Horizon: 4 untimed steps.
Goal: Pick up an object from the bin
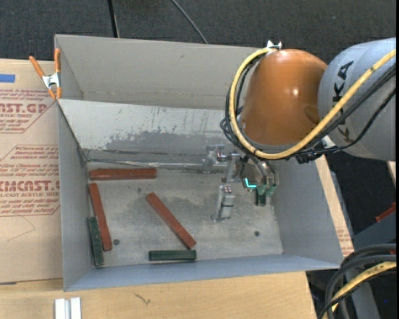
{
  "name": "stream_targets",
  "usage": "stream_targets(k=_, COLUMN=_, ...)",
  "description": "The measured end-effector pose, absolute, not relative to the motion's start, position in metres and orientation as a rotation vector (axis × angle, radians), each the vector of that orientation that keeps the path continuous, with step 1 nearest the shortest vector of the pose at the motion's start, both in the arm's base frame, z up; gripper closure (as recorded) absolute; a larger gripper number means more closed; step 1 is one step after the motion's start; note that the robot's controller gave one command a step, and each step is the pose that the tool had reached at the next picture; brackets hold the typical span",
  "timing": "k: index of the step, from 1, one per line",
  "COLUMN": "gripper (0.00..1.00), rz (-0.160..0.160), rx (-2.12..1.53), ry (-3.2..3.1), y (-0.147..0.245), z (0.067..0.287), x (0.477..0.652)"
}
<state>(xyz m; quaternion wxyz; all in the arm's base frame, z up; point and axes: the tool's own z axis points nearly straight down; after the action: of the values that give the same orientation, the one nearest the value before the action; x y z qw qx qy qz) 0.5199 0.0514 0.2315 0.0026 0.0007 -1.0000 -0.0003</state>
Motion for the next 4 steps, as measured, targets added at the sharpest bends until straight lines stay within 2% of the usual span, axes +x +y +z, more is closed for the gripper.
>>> stream_targets(k=1, gripper=0.0, rz=-0.002, rx=0.001, ry=-3.143, y=0.051, z=0.234, x=0.521)
stream_targets(k=2, gripper=0.0, rz=-0.002, rx=0.023, ry=-3.15, y=0.043, z=0.185, x=0.514)
stream_targets(k=3, gripper=0.0, rz=0.0, rx=0.329, ry=-3.126, y=0.062, z=0.128, x=0.496)
stream_targets(k=4, gripper=0.0, rz=-0.002, rx=0.314, ry=-3.125, y=0.052, z=0.108, x=0.489)
